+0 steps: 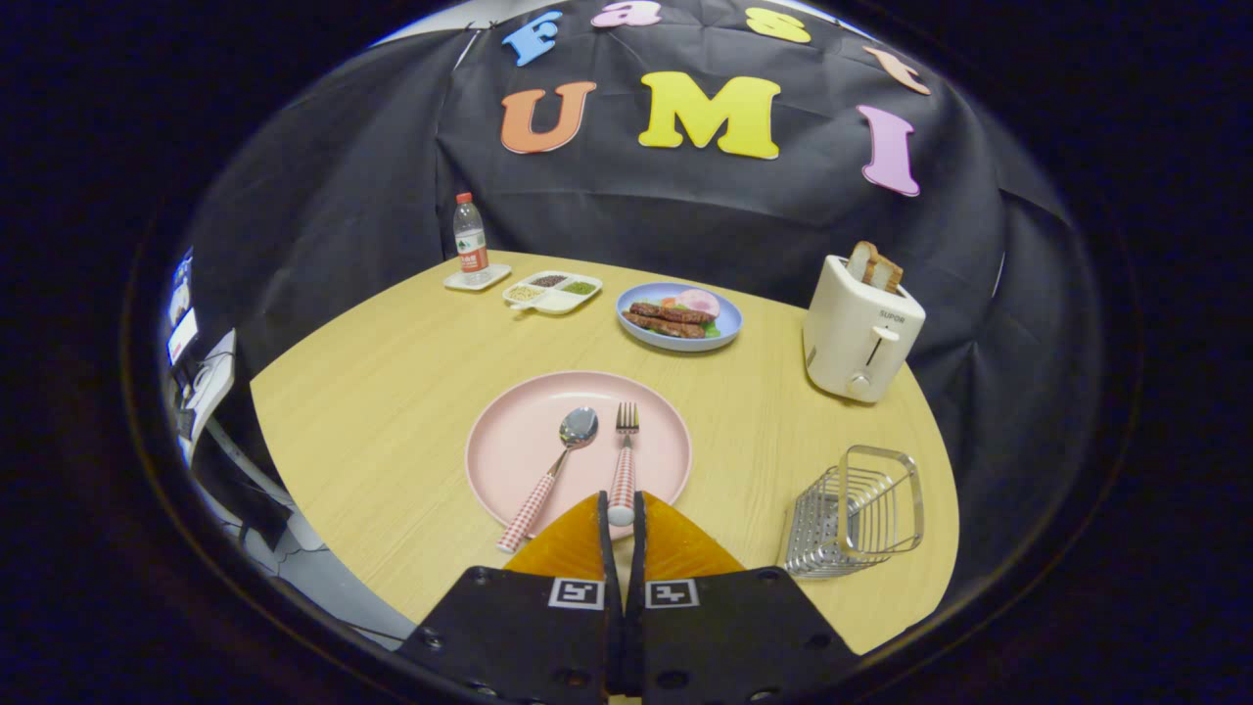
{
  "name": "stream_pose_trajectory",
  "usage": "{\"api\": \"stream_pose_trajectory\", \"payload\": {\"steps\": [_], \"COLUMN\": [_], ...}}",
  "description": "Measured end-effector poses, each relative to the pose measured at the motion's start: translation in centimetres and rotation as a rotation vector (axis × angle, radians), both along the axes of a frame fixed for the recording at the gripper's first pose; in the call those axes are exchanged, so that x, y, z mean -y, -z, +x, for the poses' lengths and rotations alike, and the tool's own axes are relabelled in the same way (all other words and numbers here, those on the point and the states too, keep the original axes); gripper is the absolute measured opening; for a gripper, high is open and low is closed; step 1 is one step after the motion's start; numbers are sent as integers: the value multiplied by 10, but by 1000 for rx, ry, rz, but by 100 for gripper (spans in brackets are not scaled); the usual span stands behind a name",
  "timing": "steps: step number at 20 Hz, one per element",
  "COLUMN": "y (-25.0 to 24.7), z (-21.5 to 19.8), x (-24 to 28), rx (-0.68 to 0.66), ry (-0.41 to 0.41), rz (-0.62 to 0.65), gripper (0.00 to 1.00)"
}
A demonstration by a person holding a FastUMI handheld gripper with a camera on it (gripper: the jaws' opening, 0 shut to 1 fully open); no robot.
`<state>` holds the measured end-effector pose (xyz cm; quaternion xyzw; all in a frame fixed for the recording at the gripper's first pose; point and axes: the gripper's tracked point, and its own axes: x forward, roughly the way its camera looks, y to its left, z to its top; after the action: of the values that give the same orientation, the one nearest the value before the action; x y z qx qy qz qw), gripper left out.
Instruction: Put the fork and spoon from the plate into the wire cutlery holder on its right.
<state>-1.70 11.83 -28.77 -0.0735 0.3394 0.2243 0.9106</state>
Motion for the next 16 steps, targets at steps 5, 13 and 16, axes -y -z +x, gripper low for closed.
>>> {"api": "stream_pose_trajectory", "payload": {"steps": [5,13,16], "y": [-43,-128,-138], "z": [3,3,-8], "x": [18,124,167], "rx": [-7,-12,-39], "ry": [4,132,206], "rz": [17,-12,-37], "gripper": [0,1,0]}}
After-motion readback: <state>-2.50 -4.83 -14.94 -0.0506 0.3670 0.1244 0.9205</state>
